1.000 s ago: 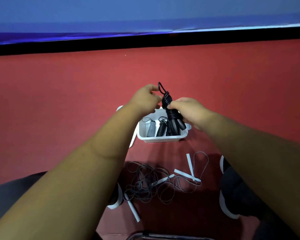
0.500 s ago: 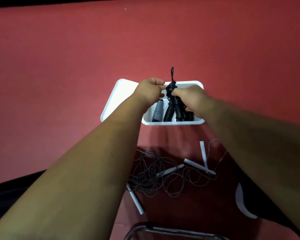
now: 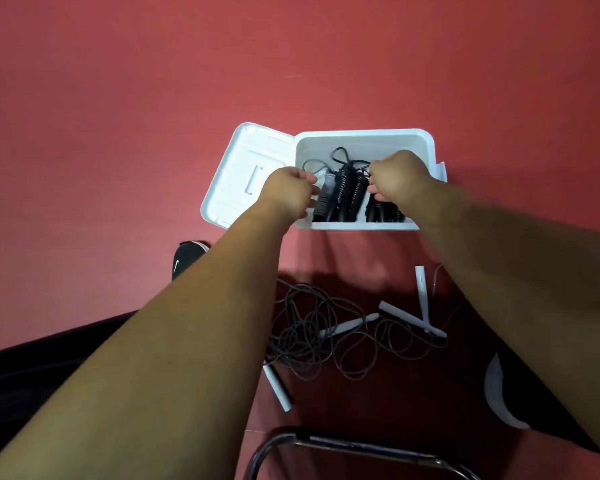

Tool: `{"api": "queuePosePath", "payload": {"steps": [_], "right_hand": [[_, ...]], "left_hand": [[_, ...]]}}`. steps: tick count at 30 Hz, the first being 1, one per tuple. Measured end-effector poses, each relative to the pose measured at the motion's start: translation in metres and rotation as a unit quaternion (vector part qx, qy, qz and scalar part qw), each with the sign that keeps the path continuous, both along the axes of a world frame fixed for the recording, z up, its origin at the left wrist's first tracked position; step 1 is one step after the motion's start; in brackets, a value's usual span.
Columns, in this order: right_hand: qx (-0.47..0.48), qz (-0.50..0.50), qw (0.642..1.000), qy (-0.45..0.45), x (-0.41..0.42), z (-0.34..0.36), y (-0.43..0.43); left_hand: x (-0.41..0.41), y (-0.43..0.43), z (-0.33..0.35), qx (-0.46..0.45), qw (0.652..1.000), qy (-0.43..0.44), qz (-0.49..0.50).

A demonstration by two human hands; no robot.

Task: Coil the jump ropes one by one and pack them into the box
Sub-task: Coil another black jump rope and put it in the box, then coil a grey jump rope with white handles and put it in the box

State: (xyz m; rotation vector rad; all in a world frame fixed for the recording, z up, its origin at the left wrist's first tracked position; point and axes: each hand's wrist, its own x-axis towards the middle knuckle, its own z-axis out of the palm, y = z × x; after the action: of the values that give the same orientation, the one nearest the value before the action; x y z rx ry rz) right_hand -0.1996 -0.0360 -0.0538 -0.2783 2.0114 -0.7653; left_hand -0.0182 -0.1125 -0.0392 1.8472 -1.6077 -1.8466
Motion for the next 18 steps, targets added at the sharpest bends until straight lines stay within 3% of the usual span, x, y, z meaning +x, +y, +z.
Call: {"api": "queuePosePath", "payload": {"steps": [4,11,15,18], "right_hand": [[0.001,0.004,0.999,-0.039,0.01,0.002,0.012],[-0.02,0.051,0.998,0.02,0.039,0.011,0.041],[-0.035,0.082,0.994,0.067,0.058,0.02,0.062],[-0.019,0.132,0.987,0.088,0.075,0.016,0.081]], "left_hand": [[0.012,0.004,-0.001,-0.008,1.0,-0.011,-0.001],[0.044,0.023,-0.009,-0.033,0.997,-0.07,-0.005],[0.069,0.037,-0.023,-0.108,0.95,-0.223,-0.192],[0.08,0.059,-0.015,-0.034,0.904,-0.26,-0.336]]}}
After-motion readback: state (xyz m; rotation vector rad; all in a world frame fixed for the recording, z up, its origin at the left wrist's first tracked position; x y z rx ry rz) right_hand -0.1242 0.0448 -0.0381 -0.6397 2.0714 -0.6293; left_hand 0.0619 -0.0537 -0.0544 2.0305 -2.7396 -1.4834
